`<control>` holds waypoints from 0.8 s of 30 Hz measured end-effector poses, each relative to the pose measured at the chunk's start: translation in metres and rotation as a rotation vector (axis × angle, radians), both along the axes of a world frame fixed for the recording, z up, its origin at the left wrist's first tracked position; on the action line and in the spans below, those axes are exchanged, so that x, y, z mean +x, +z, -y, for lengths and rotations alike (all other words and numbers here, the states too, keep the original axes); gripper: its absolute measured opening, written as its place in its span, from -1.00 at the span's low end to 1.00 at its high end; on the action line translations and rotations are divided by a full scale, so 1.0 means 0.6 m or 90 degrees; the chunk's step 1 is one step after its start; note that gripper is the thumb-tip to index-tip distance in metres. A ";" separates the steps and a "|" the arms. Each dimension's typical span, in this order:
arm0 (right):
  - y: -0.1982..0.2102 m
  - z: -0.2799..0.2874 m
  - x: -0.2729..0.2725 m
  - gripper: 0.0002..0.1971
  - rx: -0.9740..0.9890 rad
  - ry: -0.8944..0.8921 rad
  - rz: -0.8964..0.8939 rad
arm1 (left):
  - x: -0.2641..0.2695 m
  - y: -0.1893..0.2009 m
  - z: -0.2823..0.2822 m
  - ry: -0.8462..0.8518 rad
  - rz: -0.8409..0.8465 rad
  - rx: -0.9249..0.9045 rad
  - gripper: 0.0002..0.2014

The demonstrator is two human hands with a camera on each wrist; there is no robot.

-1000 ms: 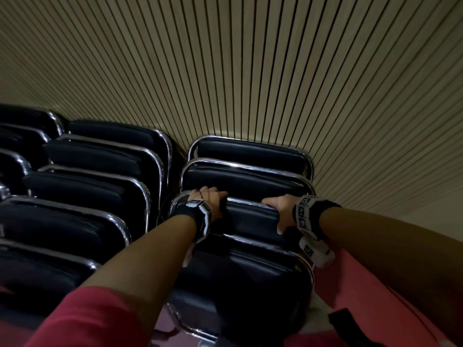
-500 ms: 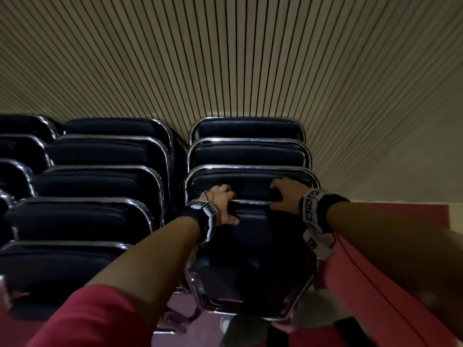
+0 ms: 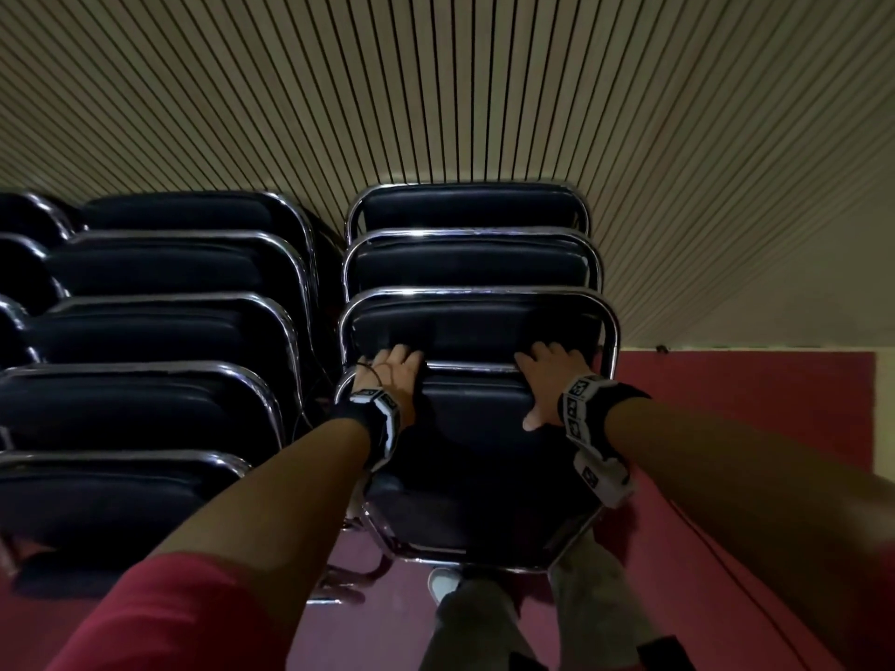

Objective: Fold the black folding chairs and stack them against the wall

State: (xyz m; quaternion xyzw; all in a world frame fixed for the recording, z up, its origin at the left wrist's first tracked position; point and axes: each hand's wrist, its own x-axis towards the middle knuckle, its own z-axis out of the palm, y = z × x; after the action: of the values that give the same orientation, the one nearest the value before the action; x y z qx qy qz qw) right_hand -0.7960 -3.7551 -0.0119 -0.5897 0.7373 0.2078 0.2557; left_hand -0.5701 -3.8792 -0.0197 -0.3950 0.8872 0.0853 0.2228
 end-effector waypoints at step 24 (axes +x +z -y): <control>0.054 -0.027 -0.032 -0.16 -0.097 -0.107 0.075 | -0.034 0.069 -0.018 0.030 -0.021 0.039 -0.19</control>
State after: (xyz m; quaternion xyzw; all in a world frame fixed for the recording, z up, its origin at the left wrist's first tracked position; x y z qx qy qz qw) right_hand -0.8152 -3.7389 0.0208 -0.5548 0.7815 0.0942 0.2693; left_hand -0.5908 -3.8681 0.0219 -0.4071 0.8783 0.1240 0.2180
